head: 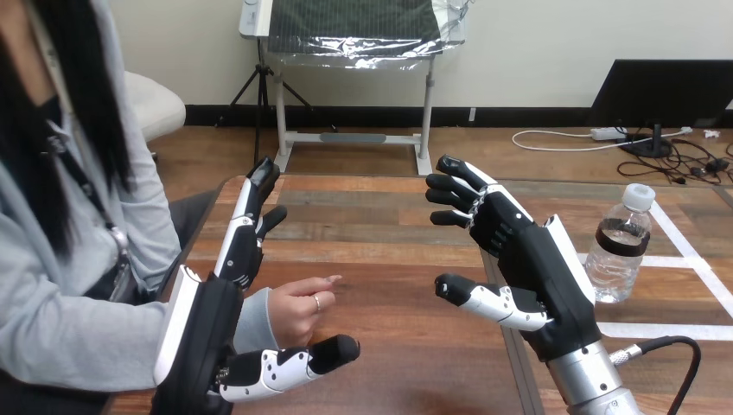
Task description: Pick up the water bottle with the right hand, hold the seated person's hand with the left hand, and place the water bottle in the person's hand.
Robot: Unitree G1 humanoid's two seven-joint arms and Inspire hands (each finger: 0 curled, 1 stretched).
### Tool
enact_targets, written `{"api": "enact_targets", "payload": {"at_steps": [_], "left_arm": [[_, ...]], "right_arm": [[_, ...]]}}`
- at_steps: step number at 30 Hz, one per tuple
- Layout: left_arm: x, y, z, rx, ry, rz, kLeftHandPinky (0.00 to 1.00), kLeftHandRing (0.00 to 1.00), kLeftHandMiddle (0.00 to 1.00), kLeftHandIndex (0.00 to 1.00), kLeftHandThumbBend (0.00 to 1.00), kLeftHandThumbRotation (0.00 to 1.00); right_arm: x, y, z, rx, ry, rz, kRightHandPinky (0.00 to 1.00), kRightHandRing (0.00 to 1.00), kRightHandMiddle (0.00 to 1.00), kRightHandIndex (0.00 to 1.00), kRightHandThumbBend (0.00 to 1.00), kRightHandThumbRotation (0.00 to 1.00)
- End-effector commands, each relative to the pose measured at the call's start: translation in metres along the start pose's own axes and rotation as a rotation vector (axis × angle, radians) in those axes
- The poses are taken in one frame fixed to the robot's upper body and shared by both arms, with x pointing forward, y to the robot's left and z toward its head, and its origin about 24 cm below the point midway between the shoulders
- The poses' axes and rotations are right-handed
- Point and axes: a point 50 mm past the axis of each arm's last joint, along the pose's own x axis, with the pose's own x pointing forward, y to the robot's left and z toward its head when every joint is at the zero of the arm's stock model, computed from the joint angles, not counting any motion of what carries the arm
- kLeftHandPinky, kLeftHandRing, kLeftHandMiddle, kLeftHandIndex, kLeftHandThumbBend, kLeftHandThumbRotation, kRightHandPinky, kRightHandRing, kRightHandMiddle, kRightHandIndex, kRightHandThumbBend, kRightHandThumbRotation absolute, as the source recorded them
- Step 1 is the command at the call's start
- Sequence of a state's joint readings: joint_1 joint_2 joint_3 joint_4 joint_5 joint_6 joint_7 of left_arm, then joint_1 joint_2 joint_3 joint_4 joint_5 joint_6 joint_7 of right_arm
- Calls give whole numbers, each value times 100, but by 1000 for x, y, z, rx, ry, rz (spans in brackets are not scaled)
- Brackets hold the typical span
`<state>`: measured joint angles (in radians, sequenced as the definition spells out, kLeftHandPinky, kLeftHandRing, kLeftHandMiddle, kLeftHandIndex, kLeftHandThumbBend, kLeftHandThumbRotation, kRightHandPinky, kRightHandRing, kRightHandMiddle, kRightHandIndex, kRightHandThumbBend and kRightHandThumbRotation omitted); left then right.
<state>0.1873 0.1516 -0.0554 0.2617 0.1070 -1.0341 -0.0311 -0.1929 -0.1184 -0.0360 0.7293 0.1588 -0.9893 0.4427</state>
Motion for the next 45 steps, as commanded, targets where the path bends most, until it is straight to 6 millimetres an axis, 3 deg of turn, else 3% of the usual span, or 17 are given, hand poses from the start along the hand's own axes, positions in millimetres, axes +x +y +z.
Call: {"api": "enact_targets", "payload": {"at_steps": [1, 45], "left_arm": [[14, 7, 8, 9, -80, 20, 92, 100, 100, 100, 100, 54], [16, 11, 7, 15, -84, -2, 93, 100, 100, 100, 100, 54]], "right_arm": [[11, -4, 8, -21, -64, -15, 76, 83, 85, 87, 100, 50], [14, -5, 10, -32, -80, -4, 76, 83, 84, 87, 100, 48]]}}
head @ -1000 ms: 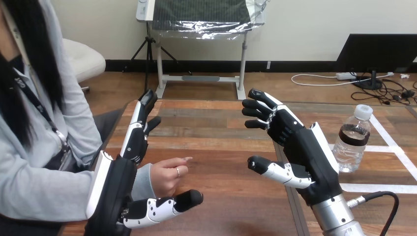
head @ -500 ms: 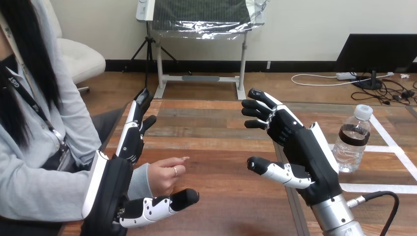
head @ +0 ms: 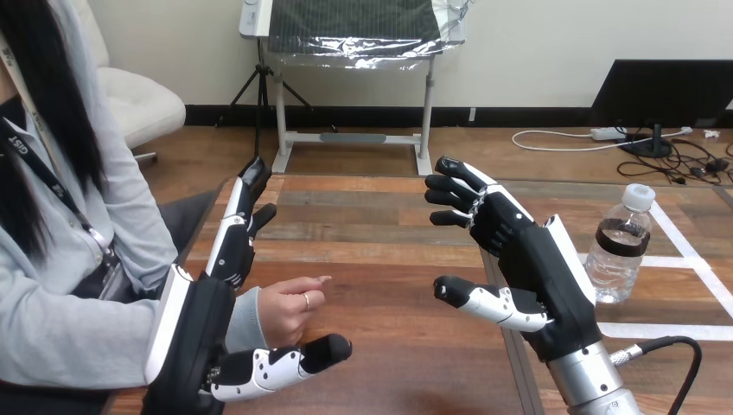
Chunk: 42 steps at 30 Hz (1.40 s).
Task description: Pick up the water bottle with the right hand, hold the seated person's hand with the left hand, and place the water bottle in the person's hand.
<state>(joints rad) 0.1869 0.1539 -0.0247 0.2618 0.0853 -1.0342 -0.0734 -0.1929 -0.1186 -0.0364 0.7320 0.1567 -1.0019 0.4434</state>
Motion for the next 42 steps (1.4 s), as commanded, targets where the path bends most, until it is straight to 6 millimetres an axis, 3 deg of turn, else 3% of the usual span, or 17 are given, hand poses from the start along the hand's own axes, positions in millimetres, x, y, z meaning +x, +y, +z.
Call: {"api": "enact_targets", "payload": {"at_steps": [1, 17, 42], "left_arm": [[17, 4, 7, 2, -86, 1, 93, 100, 100, 100, 100, 54], [17, 4, 7, 10, -84, -2, 91, 99, 100, 100, 100, 53], [18, 5, 6, -6, -86, 2, 92, 100, 100, 100, 100, 53]], "right_arm": [[14, -6, 9, -27, -72, -5, 76, 83, 84, 87, 100, 48], [19, -16, 14, -48, -109, -53, 80, 84, 86, 86, 100, 43], [33, -66, 30, -105, -193, -254, 74, 82, 82, 86, 100, 46]]}}
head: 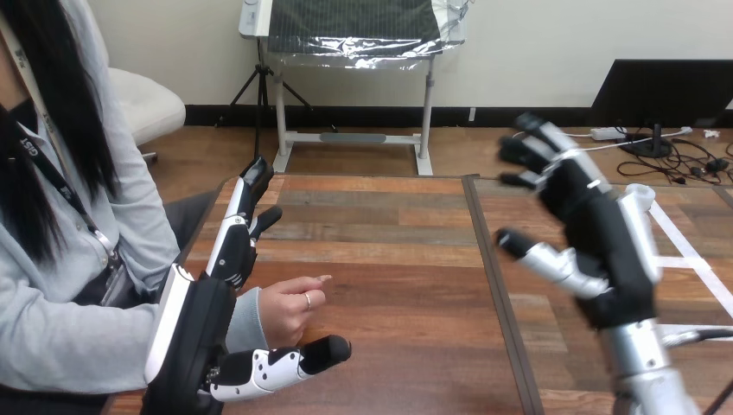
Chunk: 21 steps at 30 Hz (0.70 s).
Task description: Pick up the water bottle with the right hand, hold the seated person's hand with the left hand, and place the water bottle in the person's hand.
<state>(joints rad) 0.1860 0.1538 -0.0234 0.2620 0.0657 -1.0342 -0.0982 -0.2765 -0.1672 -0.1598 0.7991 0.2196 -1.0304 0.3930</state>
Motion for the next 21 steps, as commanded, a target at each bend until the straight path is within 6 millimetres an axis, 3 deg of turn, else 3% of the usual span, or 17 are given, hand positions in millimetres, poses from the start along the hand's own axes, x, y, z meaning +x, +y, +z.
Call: {"api": "enact_targets", "payload": {"at_steps": [1, 21], "left_arm": [[18, 4, 6, 3, -84, 10, 92, 100, 100, 100, 100, 53], [18, 6, 6, 13, -87, 10, 92, 100, 100, 100, 100, 53]], "right_arm": [[34, -19, 20, -41, -148, -63, 74, 82, 82, 86, 100, 46], [52, -49, 28, -41, -167, -163, 67, 78, 80, 85, 100, 46]]}}
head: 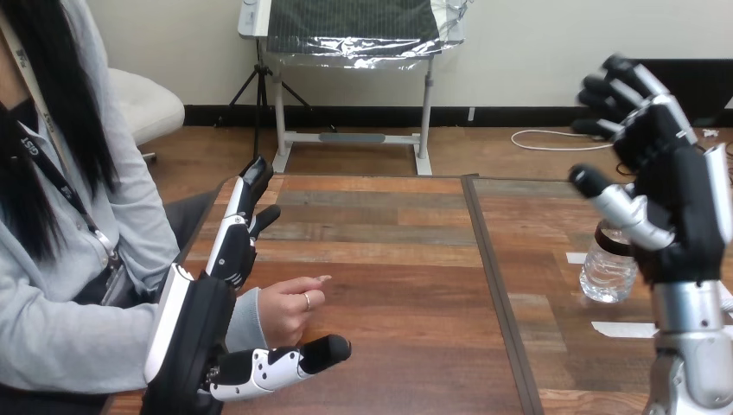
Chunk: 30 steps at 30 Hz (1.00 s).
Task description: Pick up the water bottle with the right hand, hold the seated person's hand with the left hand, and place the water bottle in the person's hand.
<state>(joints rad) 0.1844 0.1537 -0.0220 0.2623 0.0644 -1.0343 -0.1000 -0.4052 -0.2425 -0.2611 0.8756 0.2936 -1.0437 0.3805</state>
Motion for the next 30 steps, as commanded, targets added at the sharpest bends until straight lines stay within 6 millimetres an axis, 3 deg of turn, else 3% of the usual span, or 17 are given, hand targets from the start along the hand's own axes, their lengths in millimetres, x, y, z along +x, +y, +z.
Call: {"api": "enact_targets", "payload": {"at_steps": [1, 15, 30], "left_arm": [[18, 6, 6, 13, -86, 10, 93, 100, 100, 100, 100, 53], [18, 8, 6, 2, -89, 1, 94, 100, 100, 100, 100, 53], [18, 10, 7, 1, -91, -3, 95, 100, 100, 100, 100, 52]], "right_arm": [[29, -4, 10, 9, -76, -24, 66, 78, 80, 84, 100, 46], [42, -16, 11, -22, -63, -85, 66, 78, 78, 83, 100, 47], [55, -27, 6, -59, 19, -122, 77, 85, 80, 86, 100, 51]]}}
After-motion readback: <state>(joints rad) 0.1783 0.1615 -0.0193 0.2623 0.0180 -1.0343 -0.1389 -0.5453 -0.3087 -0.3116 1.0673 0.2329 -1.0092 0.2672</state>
